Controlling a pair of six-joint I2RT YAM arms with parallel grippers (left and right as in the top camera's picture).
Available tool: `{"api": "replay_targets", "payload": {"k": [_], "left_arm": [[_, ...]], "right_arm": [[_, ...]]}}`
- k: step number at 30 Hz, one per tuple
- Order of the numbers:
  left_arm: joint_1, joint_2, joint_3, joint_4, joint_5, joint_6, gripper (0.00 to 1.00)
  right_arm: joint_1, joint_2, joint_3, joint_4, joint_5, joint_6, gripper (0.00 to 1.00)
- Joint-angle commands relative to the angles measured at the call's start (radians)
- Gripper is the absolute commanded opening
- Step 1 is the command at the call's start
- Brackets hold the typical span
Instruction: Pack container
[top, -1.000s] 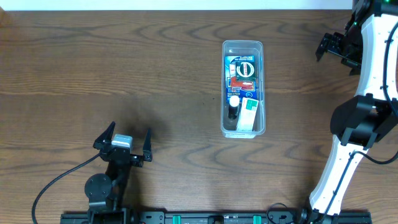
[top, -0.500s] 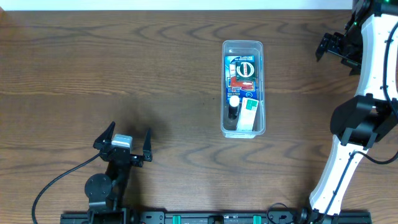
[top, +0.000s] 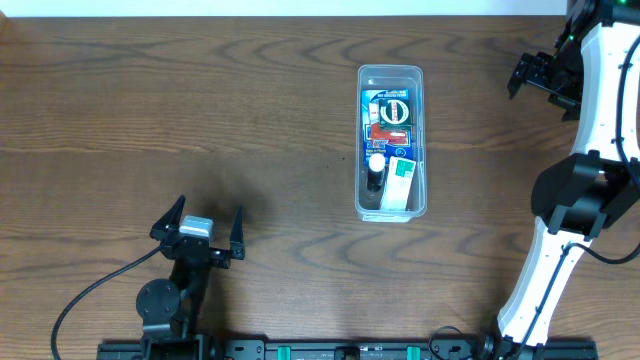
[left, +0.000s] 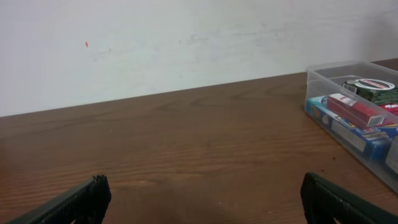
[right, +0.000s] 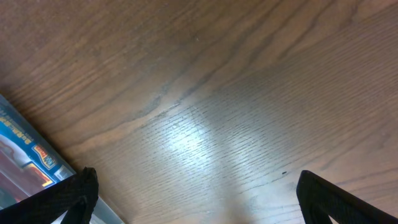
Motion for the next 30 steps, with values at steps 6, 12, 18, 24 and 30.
{"api": "replay_targets", "payload": {"k": [6,12,18,24,30], "left_arm": [[0.005,-0.006,-0.013,-0.044,0.014,0.006,0.98],[0.005,-0.006,-0.013,-0.044,0.014,0.006,0.98],[0.005,-0.006,-0.013,-0.044,0.014,0.006,0.98],[0.005,-0.006,-0.013,-0.044,0.014,0.006,0.98],[0.005,-0.006,-0.013,-0.044,0.014,0.006,0.98]], "right_arm": [[0.084,-0.266,-0.004,-0.001,0.000,-0.011,0.99],[0.195,-0.521,-0.115,0.003,0.000,-0.011,0.99],[0.351,-0.820,-0.425,0.007,0.000,-0.011,0.99],[0.439,-1.064,-0.594,0.055,0.121,-0.019,0.99],[0.414,-1.320,-0.835,0.339,0.116,-0.019,0.99]]}}
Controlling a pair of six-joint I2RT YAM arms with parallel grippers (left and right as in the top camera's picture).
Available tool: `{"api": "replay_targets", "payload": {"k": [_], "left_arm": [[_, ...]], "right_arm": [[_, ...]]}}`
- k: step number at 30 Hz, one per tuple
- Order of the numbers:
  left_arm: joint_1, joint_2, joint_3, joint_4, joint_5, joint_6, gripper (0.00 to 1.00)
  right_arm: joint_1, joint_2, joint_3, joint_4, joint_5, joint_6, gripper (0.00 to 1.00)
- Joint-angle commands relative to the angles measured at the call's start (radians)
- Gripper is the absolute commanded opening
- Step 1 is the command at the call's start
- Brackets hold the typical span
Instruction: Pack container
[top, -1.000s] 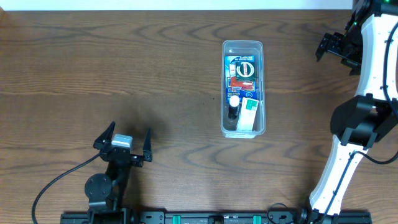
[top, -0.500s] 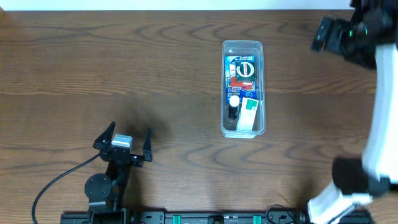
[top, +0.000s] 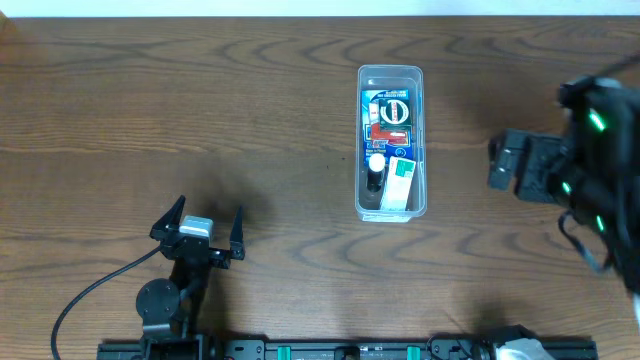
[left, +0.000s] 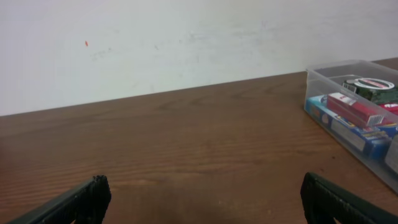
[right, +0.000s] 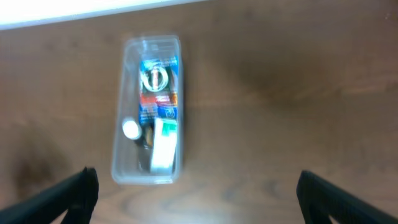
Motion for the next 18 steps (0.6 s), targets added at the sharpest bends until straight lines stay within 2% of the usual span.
{"api": "replay_targets", "payload": {"k": [1,10,18], "left_arm": [[0.005,-0.006,-0.017,-0.036,0.013,0.006,0.98],[0.005,-0.006,-0.017,-0.036,0.013,0.006,0.98],[0.005,-0.006,-0.017,-0.036,0.013,0.006,0.98]], "right_arm": [[-0.017,-0.163,-0.186,0.132,0.024,-0.015,0.99],[-0.155,-0.580,-0.859,0.642,-0.185,-0.143,0.99],[-0.193,-0.863,-1.309,1.057,-0.197,-0.150,0.99]]}}
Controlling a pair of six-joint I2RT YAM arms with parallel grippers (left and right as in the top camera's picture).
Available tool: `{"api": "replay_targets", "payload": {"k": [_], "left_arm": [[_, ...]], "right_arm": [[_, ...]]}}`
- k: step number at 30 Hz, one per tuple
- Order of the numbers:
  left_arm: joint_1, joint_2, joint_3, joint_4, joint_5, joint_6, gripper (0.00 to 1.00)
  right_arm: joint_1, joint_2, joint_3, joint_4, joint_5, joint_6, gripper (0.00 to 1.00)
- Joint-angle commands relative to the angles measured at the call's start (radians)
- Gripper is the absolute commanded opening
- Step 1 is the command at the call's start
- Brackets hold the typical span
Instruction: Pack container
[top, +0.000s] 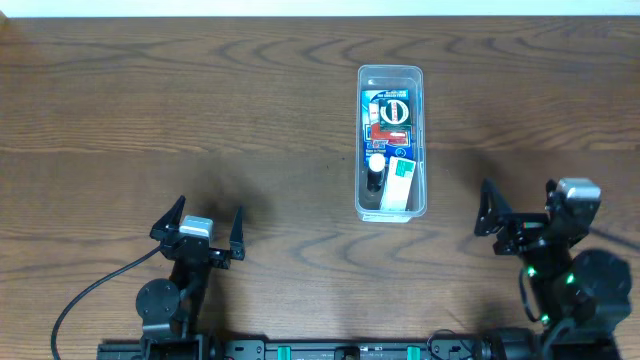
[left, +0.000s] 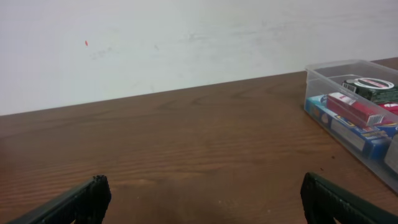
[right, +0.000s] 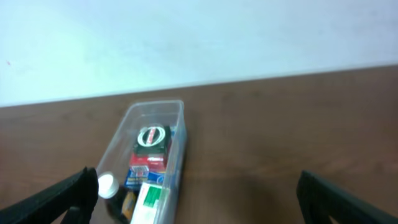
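Note:
A clear plastic container (top: 418, 140) stands upright on the wooden table, right of centre. Inside lie a round green-and-black tin (top: 393, 110), a red box (top: 388, 132), a white-capped bottle (top: 375, 163) and a green-and-white box (top: 400, 180). The container (right: 177, 140) also shows in the right wrist view and at the right edge of the left wrist view (left: 323, 74). My left gripper (top: 198, 228) rests open near the front left, nothing between its fingers. My right gripper (top: 515, 215) stands open at the front right, facing the container, also holding nothing.
A white wall (left: 186, 43) runs behind the far table edge. A black cable (top: 90, 290) trails from the left arm's base. A rail (top: 340, 350) lines the front edge.
My right arm has dropped from mid-height over the table's right side to the front right, low and level. Its gripper stays open. The left arm and the container are unchanged.
First my right gripper was at the far right of the table, close over the wood beside the container. Then it was raised, looking down on the packed container. Now it sits low at the front right. The left gripper stayed open and still.

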Motion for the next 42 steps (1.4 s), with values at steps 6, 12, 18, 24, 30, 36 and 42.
{"api": "replay_targets", "payload": {"k": [6,12,18,24,30,36,42], "left_arm": [[0.005,-0.006,-0.018,-0.033,0.014,0.006,0.98],[0.005,-0.006,-0.018,-0.033,0.013,0.006,0.98],[0.005,-0.006,-0.018,-0.033,0.013,0.006,0.98],[0.005,-0.006,-0.018,-0.033,0.013,0.006,0.98],[0.005,-0.006,-0.018,-0.033,0.013,0.006,0.98],[0.005,-0.006,-0.018,-0.033,0.013,0.006,0.98],[0.005,-0.006,-0.018,-0.033,0.013,0.006,0.98]], "right_arm": [[-0.010,-0.168,-0.325,0.292,-0.045,-0.006,0.99],[-0.011,-0.240,-0.454,0.416,-0.047,-0.007,0.99],[-0.011,-0.315,-0.526,0.419,-0.040,-0.007,0.99],[-0.012,-0.369,-0.575,0.421,-0.018,-0.008,0.99],[-0.011,-0.368,-0.597,0.395,0.021,-0.019,0.99],[-0.011,-0.368,-0.597,0.373,0.019,-0.107,0.99],[-0.011,-0.368,-0.597,0.373,0.020,-0.112,0.99]]}}
